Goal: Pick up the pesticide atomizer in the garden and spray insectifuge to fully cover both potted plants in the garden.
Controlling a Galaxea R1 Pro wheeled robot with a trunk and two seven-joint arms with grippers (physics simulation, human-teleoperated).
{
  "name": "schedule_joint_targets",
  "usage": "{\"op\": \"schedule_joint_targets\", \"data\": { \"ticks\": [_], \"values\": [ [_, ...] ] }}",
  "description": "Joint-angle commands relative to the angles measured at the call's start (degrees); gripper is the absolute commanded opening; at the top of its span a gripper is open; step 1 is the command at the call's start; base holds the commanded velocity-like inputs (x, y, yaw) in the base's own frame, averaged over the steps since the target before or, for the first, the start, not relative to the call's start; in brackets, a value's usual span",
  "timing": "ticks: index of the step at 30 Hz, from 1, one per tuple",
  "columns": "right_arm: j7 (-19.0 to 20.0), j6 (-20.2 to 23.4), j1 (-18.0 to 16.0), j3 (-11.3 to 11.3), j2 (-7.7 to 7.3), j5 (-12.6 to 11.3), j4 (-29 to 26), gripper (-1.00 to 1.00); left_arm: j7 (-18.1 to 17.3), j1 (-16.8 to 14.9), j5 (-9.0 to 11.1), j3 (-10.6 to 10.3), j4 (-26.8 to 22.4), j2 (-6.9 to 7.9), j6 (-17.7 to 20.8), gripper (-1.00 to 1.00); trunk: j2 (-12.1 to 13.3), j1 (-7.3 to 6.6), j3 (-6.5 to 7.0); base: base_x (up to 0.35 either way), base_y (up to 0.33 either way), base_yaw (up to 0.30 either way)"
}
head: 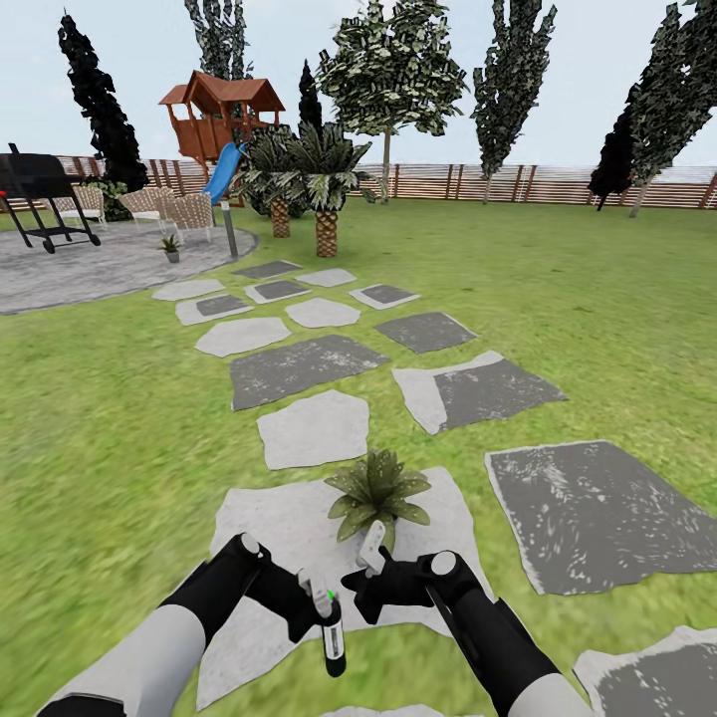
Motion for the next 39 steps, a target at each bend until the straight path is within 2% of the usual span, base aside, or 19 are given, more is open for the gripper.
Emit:
{"op": "schedule_joint_targets", "data": {
  "ticks": [1,33,39],
  "values": [
    [0.24,0.37,-0.02,-0.03,0.01,0.2,-0.1,-1.0,-0.27,-0.01,0.23,-0.02,-0.11,-0.01,0.58,-1.0,-0.02,-0.01,-0.05,0.0,0.0,0.0],
    [0.24,0.37,-0.02,-0.03,0.01,0.2,-0.02,-1.0,-0.44,-0.1,0.67,0.1,-0.73,-0.88,0.51,-1.0,-0.02,-0.01,-0.05,0.0,0.0,0.0],
    [0.24,0.37,-0.02,-0.03,0.01,0.2,-0.01,-1.0,-0.48,-0.06,2.41,0.01,-1.37,-0.88,0.51,-1.0,-0.02,-0.01,-0.05,0.0,0.0,0.0]
  ]
}}
